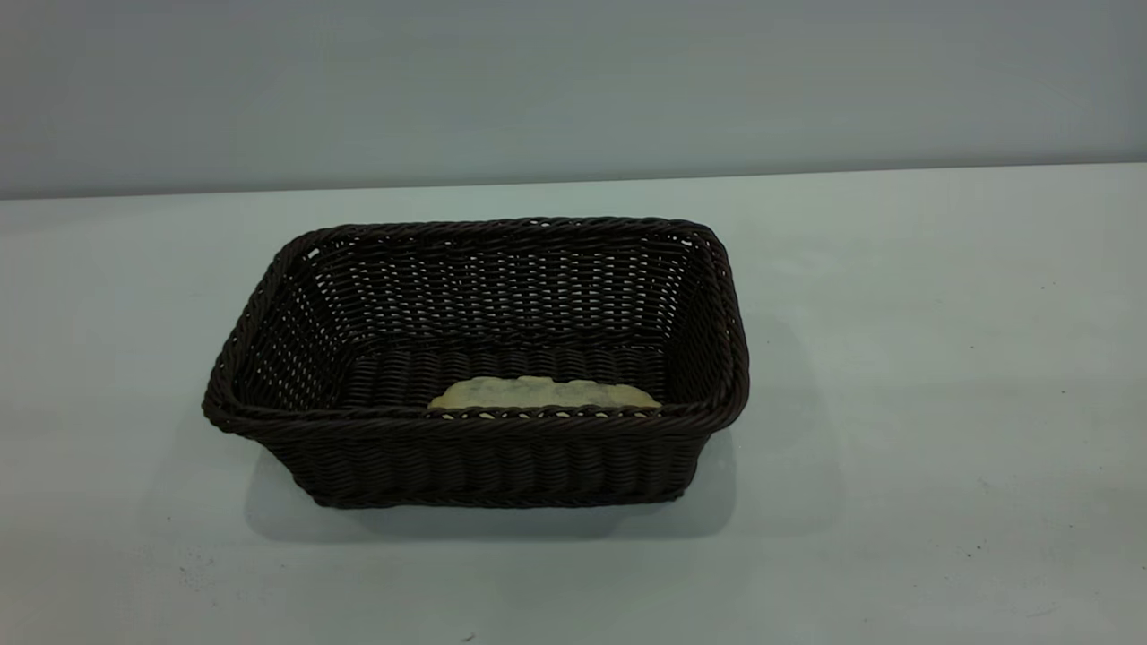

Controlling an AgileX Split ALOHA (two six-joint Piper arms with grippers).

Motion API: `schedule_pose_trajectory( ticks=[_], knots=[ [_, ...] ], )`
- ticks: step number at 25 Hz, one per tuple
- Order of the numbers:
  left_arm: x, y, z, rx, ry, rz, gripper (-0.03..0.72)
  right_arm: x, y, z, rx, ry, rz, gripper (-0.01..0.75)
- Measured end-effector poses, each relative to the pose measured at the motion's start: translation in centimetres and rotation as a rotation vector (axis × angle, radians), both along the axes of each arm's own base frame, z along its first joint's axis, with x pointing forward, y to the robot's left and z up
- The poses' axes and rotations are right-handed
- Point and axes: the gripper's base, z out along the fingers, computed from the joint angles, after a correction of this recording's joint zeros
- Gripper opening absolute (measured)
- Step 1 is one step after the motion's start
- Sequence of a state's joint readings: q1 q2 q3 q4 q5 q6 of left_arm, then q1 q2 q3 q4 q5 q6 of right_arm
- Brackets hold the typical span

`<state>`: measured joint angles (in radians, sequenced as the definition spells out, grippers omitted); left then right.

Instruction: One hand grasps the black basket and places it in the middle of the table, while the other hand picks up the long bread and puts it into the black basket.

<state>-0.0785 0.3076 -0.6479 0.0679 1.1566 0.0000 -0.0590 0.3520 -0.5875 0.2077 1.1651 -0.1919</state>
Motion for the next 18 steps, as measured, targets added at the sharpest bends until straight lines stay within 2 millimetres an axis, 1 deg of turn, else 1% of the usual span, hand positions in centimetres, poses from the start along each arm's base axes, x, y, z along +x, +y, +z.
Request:
schedule_pose_trajectory(
  ticks=[3, 6, 9, 12, 15, 18],
  knots=[
    [-1.5, 0.1, -1.5, -0.004, -0.05, 0.0, 0.455, 0.0, 0.0, -0.1, -0.017, -0.001, 0.016, 0.37],
    [-2.3, 0.2, -2.8, -0.007, -0.092, -0.001, 0.455, 0.0, 0.0, -0.1, -0.027, -0.01, 0.026, 0.37],
    [-2.8, 0.2, -3.2, -0.019, -0.139, 0.008, 0.455, 0.0, 0.0, -0.1, -0.036, -0.016, 0.034, 0.37],
    [-2.8, 0.1, -3.5, -0.047, -0.145, 0.022, 0.455, 0.1, -0.1, -0.3, -0.044, -0.013, 0.035, 0.37],
    [-2.8, 0.0, -3.6, -0.062, -0.142, 0.018, 0.455, 0.1, -0.1, -0.9, -0.05, -0.011, 0.03, 0.37],
    [-2.8, -0.1, -3.6, -0.075, -0.139, 0.01, 0.455, 0.1, -0.2, -2.2, -0.052, 0.0, 0.026, 0.37]
  ],
)
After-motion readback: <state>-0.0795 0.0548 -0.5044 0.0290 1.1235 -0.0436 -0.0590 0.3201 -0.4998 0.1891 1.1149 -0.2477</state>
